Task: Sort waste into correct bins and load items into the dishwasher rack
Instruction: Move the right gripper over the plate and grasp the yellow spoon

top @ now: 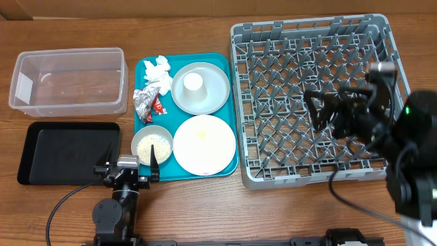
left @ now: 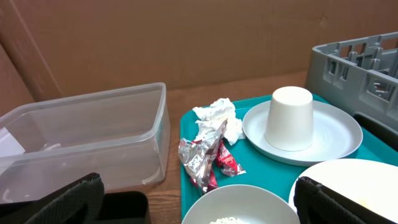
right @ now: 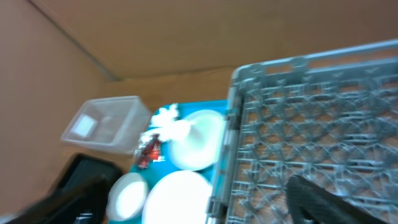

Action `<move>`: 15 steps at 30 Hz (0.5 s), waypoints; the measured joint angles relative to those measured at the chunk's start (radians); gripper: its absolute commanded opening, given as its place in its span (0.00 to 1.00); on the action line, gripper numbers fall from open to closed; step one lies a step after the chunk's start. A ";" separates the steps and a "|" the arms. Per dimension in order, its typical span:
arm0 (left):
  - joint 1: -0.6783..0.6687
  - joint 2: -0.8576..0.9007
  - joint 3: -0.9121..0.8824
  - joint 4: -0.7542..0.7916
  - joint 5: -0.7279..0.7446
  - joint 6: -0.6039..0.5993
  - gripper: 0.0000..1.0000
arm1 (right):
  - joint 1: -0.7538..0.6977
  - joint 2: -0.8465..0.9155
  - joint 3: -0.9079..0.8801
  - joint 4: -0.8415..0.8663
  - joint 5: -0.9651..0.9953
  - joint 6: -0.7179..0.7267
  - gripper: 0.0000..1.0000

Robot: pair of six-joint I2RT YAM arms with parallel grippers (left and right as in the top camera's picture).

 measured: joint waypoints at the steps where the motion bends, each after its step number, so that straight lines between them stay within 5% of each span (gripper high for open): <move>1: 0.000 0.000 0.000 0.000 0.000 0.000 1.00 | 0.004 0.024 0.016 0.000 -0.018 0.011 0.88; 7: 0.000 0.000 0.000 0.000 0.000 0.000 1.00 | 0.226 0.221 0.110 -0.051 -0.011 0.074 0.96; 15: 0.000 0.000 0.000 0.000 0.000 0.000 1.00 | 0.655 0.514 0.121 -0.106 0.313 0.121 0.84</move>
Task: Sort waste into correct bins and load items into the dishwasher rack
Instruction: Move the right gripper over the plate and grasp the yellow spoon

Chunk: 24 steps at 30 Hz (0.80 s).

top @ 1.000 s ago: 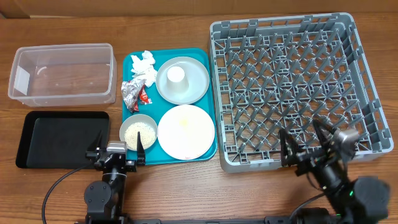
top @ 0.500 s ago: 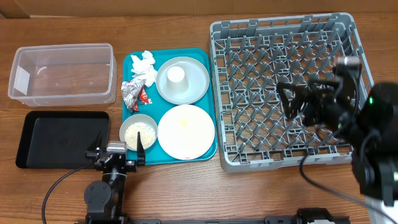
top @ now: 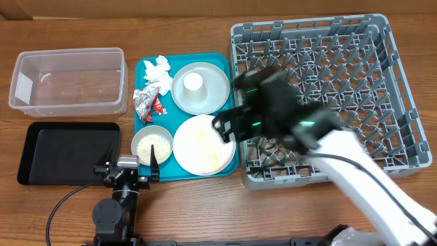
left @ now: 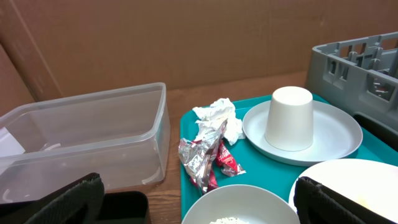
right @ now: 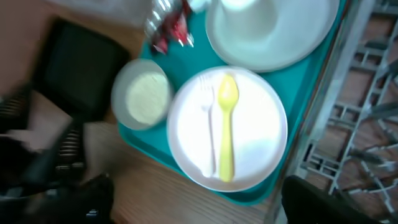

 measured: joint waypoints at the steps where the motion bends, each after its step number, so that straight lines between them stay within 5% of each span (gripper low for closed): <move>1: 0.000 0.000 0.000 0.000 0.000 0.000 1.00 | 0.028 0.038 0.000 0.000 0.037 0.000 0.80; 5: 0.000 0.000 0.000 0.000 0.000 0.000 1.00 | 0.079 0.180 0.000 0.029 0.133 0.006 0.61; 24: 0.000 0.000 0.000 0.000 0.000 0.000 1.00 | 0.154 0.421 0.001 0.111 0.200 -0.001 0.61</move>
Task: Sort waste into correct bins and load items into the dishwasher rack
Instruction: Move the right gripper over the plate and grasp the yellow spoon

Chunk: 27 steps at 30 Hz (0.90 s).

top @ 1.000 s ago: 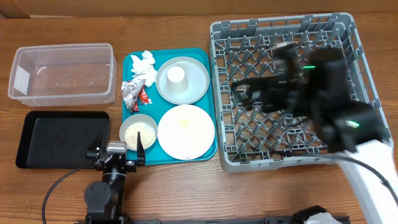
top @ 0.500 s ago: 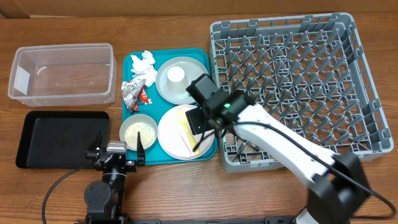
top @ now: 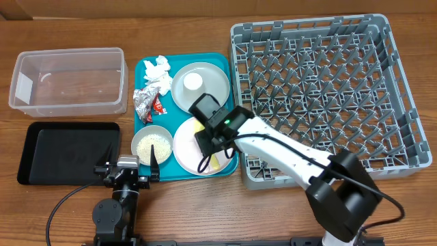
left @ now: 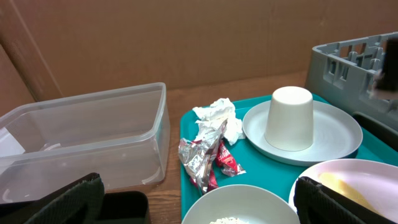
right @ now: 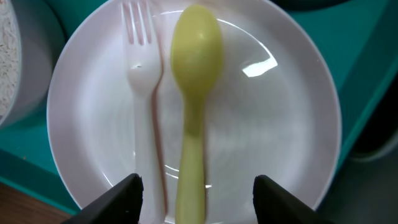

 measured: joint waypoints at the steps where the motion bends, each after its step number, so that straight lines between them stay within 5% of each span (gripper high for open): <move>1: 0.000 0.000 0.000 0.000 0.000 0.000 1.00 | 0.005 0.016 0.000 0.010 0.000 -0.001 0.60; 18: 0.000 0.000 0.000 0.000 0.000 0.000 1.00 | 0.016 0.115 0.000 0.088 0.000 -0.003 0.41; 27: 0.000 0.000 0.000 0.000 0.000 0.000 1.00 | 0.016 0.142 0.019 0.093 0.009 -0.008 0.23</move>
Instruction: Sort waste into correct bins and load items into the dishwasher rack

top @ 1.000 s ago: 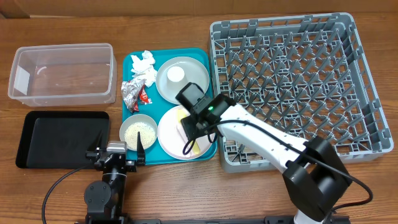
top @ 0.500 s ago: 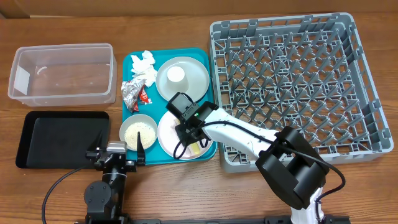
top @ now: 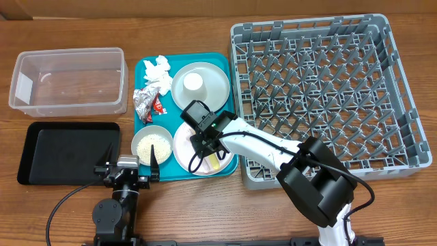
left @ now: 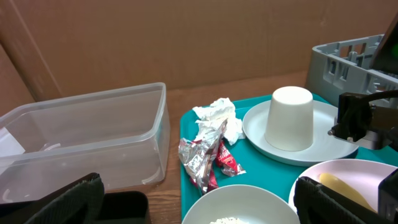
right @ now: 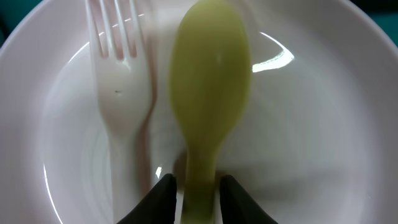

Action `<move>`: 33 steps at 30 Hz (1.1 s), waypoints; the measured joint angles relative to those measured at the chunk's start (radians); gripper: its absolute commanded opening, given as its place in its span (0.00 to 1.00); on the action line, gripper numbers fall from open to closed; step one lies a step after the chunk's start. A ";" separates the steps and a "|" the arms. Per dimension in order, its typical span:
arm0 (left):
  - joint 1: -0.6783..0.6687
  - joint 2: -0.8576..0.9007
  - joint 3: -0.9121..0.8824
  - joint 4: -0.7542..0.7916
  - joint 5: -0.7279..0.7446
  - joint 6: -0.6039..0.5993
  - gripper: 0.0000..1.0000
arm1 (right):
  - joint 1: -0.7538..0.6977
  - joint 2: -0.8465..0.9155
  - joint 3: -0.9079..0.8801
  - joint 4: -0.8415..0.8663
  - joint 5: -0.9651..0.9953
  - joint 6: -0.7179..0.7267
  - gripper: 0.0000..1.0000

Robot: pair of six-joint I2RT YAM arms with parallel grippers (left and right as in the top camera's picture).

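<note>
A yellow-green spoon and a white plastic fork lie side by side on a white plate at the front of the teal tray. My right gripper is down on that plate, fingers closed in on the spoon's handle from both sides. In the overhead view the right gripper covers most of the cutlery. My left gripper rests at the table's front edge, open and holding nothing. The grey dishwasher rack stands at the right.
On the tray are an upturned white cup on a second plate, a bowl of rice, a foil wrapper and crumpled napkin. A clear bin sits back left, a black bin front left.
My right gripper dropped closer to the plate and its fingers went from wide apart to closed around the spoon's handle. The left arm is unchanged.
My right arm was over the rack's right side, then above the tray near the front plate. Then it hovered open over the spoon and fork. Now its fingers are closed on the spoon's handle. The left arm stayed parked throughout.
</note>
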 measured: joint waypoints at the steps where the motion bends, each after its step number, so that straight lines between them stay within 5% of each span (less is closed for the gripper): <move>1: 0.000 0.000 0.000 0.000 0.000 0.000 1.00 | 0.000 0.001 0.004 -0.008 0.002 0.000 0.21; 15: 0.000 0.000 0.000 0.000 0.000 0.000 1.00 | 0.000 0.018 0.211 -0.270 0.013 0.000 0.15; 23: 0.000 0.000 0.000 0.000 0.000 0.000 1.00 | -0.012 -0.147 0.247 -0.317 0.013 0.023 0.16; 33: 0.000 0.000 0.000 0.000 0.000 0.000 1.00 | -0.220 -0.283 0.280 -0.362 0.015 0.013 0.18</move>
